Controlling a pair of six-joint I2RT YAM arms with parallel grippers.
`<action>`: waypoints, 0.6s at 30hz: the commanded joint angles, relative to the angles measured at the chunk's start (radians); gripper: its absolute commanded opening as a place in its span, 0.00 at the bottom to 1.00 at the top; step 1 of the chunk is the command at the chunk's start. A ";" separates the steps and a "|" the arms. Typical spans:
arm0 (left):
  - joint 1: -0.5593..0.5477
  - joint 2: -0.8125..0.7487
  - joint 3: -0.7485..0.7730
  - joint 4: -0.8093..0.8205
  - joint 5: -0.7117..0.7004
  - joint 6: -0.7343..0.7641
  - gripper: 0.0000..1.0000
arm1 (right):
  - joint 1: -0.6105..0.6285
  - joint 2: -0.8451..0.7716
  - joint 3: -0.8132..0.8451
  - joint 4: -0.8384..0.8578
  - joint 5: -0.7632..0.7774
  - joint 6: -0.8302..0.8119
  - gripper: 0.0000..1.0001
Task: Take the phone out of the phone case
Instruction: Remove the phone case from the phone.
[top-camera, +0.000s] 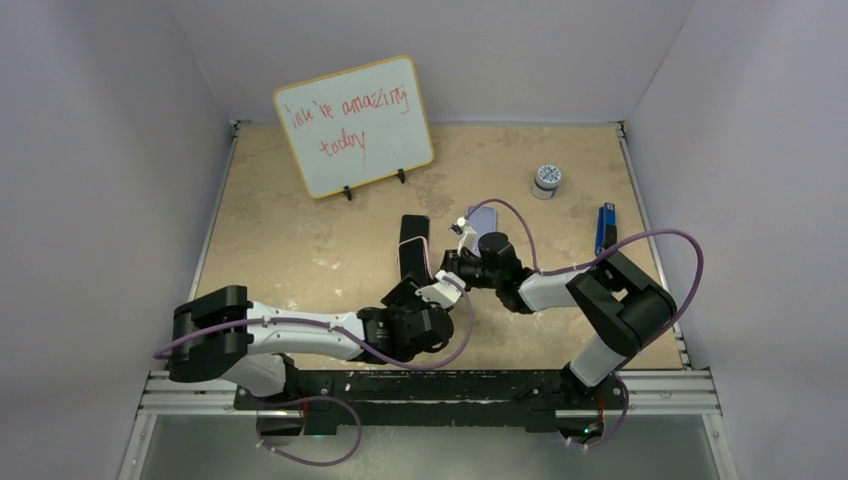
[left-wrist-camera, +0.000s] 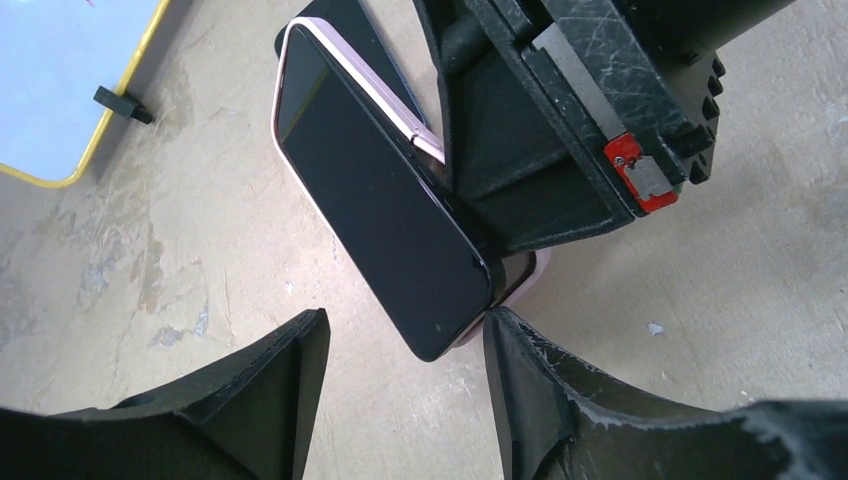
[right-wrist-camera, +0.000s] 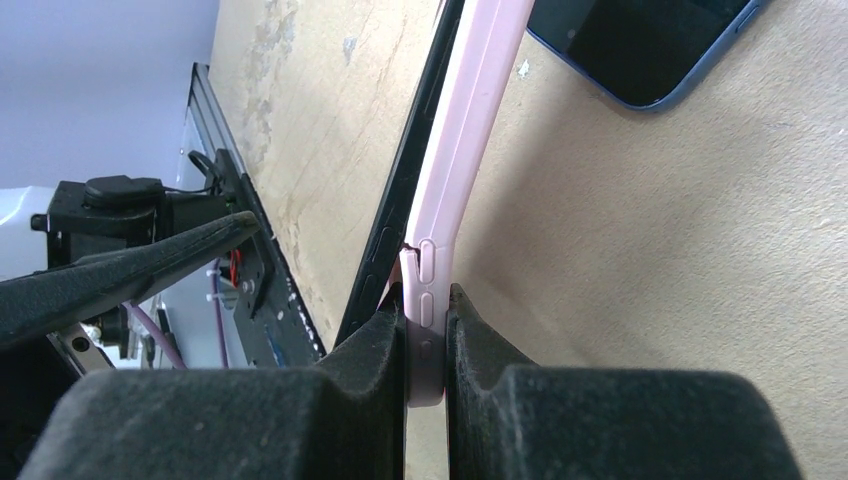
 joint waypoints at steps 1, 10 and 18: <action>-0.006 0.036 0.052 0.014 -0.057 0.007 0.59 | -0.002 -0.002 0.044 0.073 -0.048 0.020 0.00; -0.022 0.121 0.085 0.028 -0.097 0.017 0.60 | -0.002 -0.003 0.045 0.085 -0.063 0.030 0.00; -0.002 0.150 0.097 0.023 -0.170 0.044 0.51 | -0.002 -0.015 0.041 0.092 -0.071 0.026 0.00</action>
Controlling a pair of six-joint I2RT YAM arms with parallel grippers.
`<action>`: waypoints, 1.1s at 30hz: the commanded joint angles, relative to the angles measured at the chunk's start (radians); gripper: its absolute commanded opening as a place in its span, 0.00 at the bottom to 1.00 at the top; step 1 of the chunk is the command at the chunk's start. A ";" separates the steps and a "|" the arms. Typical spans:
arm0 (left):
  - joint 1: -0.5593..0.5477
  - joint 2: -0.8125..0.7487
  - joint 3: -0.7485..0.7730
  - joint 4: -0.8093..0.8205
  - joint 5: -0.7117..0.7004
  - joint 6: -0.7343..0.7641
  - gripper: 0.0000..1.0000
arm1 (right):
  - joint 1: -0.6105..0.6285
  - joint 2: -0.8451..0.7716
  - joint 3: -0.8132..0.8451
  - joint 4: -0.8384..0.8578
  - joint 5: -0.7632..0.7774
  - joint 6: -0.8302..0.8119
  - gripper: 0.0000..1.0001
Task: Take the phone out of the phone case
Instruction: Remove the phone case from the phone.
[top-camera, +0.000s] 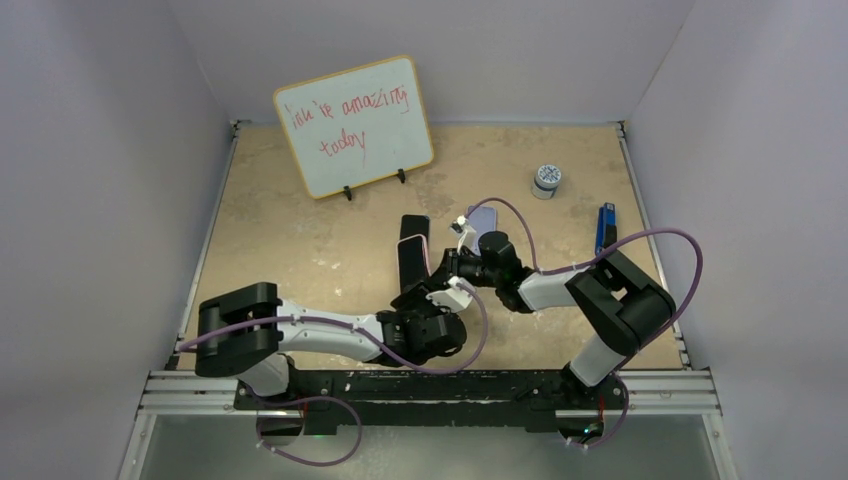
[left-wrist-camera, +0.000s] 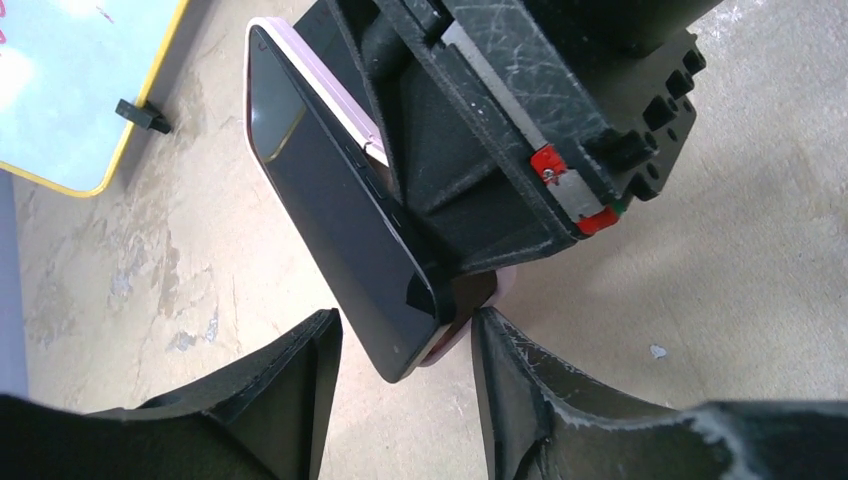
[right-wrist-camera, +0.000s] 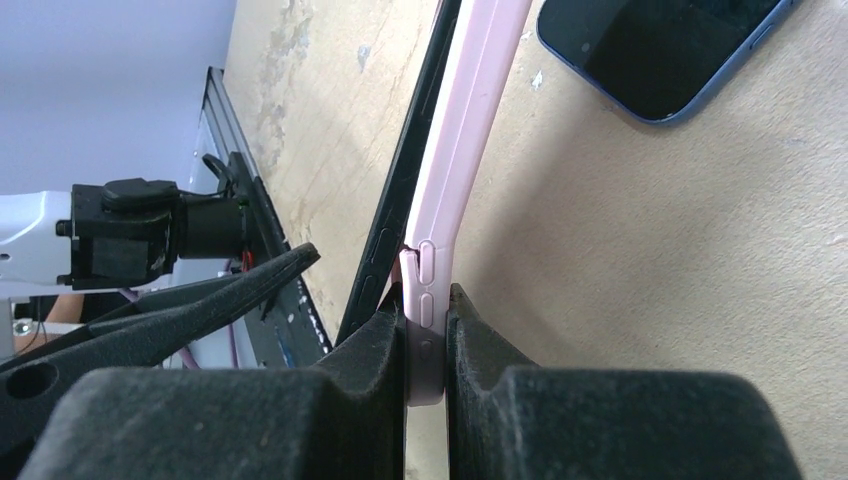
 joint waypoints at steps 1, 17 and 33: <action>0.026 0.023 0.052 -0.010 -0.107 0.025 0.50 | 0.001 -0.022 0.034 0.075 -0.047 0.009 0.00; 0.106 0.040 0.056 0.087 -0.121 0.090 0.44 | 0.001 -0.014 0.030 0.141 -0.102 0.027 0.00; 0.057 -0.119 0.073 -0.023 -0.097 0.041 0.00 | -0.015 -0.035 0.010 0.107 -0.013 0.031 0.00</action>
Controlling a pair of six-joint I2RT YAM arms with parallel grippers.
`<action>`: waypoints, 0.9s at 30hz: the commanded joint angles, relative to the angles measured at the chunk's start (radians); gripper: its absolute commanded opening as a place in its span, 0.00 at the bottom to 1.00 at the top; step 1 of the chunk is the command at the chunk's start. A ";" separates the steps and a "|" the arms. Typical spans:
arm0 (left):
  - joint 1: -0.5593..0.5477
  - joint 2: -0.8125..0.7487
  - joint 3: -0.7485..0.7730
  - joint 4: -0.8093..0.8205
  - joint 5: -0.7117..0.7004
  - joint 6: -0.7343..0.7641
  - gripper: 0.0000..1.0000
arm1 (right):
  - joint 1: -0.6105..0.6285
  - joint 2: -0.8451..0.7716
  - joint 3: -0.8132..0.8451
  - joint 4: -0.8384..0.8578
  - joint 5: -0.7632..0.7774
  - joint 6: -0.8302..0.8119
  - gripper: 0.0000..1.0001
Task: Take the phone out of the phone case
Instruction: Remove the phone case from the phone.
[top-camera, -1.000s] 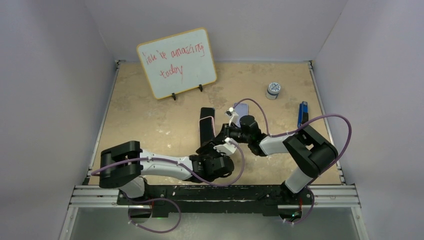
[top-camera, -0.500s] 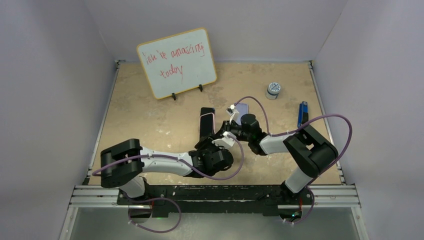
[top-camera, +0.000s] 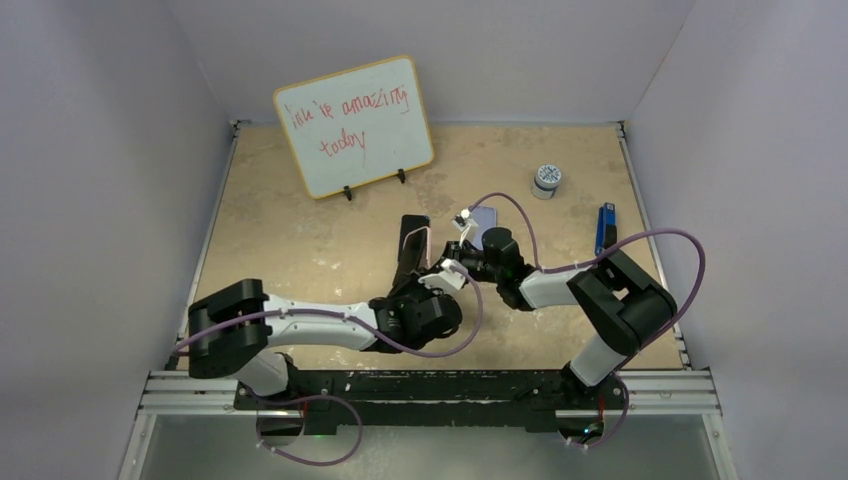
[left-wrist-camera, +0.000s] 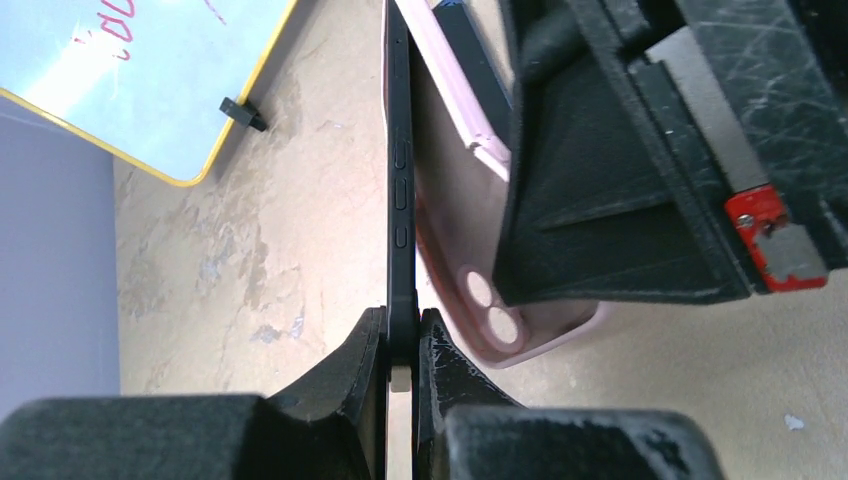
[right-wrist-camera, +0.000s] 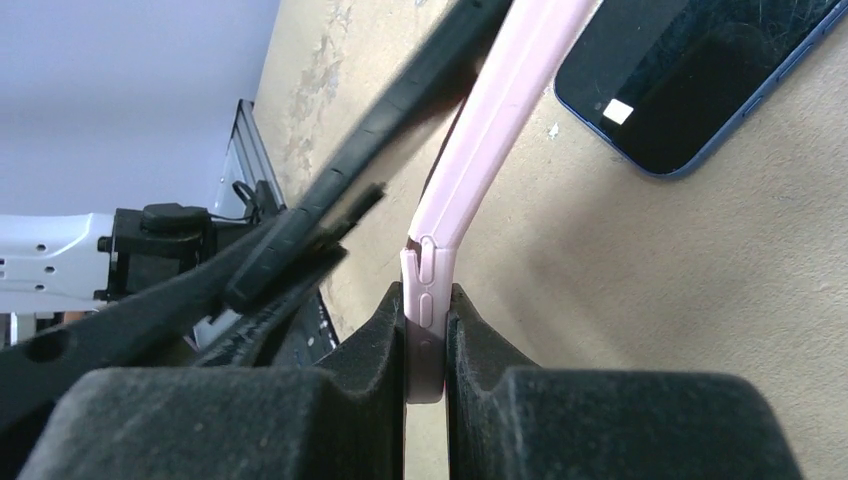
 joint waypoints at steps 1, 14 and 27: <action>-0.026 -0.127 0.039 -0.012 -0.017 -0.039 0.00 | 0.003 -0.033 0.000 0.040 -0.013 0.003 0.00; -0.035 -0.453 -0.070 -0.022 0.067 -0.064 0.00 | -0.013 -0.113 0.088 -0.195 0.142 -0.044 0.00; -0.034 -0.597 -0.201 -0.044 -0.117 -0.080 0.00 | -0.238 -0.266 0.242 -0.714 0.293 -0.263 0.00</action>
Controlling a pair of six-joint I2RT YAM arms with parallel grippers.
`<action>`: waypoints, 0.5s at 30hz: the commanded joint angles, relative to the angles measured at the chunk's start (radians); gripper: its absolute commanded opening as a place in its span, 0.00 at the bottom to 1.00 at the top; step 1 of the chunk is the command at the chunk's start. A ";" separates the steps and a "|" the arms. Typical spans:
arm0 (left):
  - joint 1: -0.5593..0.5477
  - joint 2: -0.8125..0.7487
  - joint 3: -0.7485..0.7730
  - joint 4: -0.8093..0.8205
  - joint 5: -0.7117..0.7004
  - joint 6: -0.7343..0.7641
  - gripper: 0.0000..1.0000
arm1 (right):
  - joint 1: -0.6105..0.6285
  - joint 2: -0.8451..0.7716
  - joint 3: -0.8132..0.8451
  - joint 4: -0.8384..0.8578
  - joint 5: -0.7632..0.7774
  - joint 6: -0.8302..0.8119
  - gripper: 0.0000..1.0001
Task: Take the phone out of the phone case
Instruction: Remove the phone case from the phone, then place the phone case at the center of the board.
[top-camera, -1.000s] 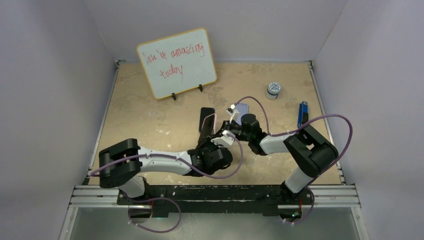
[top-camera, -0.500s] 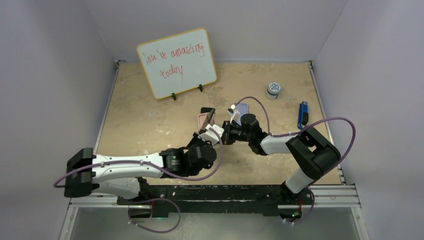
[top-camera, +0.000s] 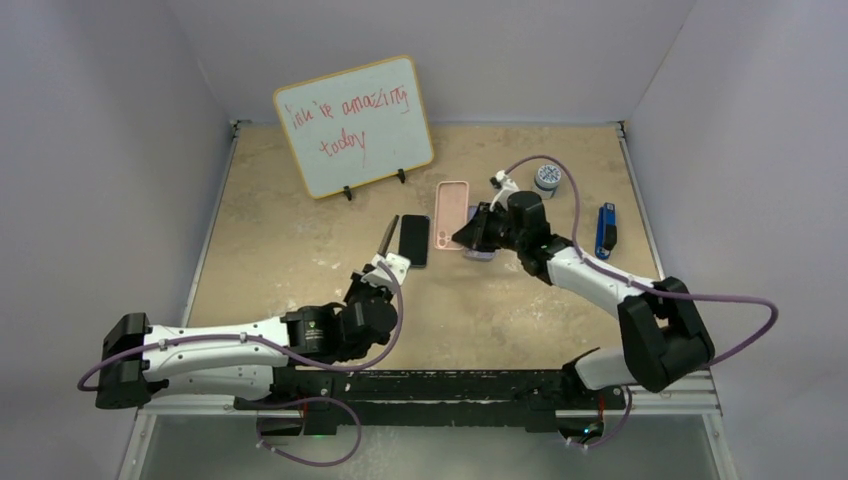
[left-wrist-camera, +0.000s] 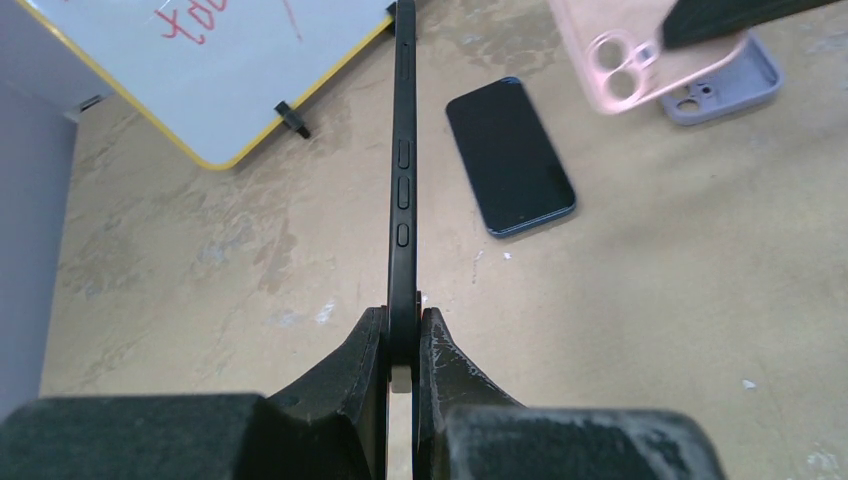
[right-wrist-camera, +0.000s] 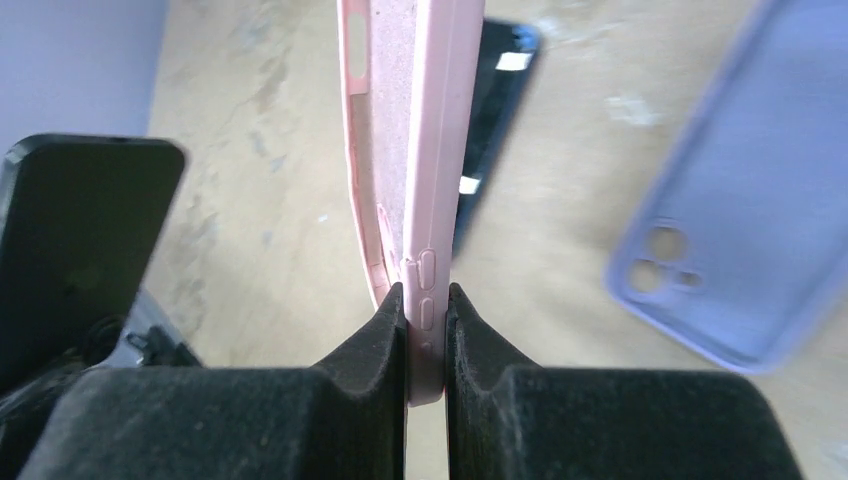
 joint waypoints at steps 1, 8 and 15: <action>0.001 -0.033 -0.043 0.055 -0.123 -0.009 0.00 | -0.118 -0.057 0.055 -0.254 0.055 -0.125 0.00; 0.039 -0.035 -0.066 0.064 -0.112 -0.005 0.00 | -0.330 0.011 0.122 -0.438 -0.025 -0.231 0.00; 0.082 -0.021 -0.065 0.056 -0.086 -0.010 0.00 | -0.479 0.089 0.180 -0.525 -0.125 -0.299 0.00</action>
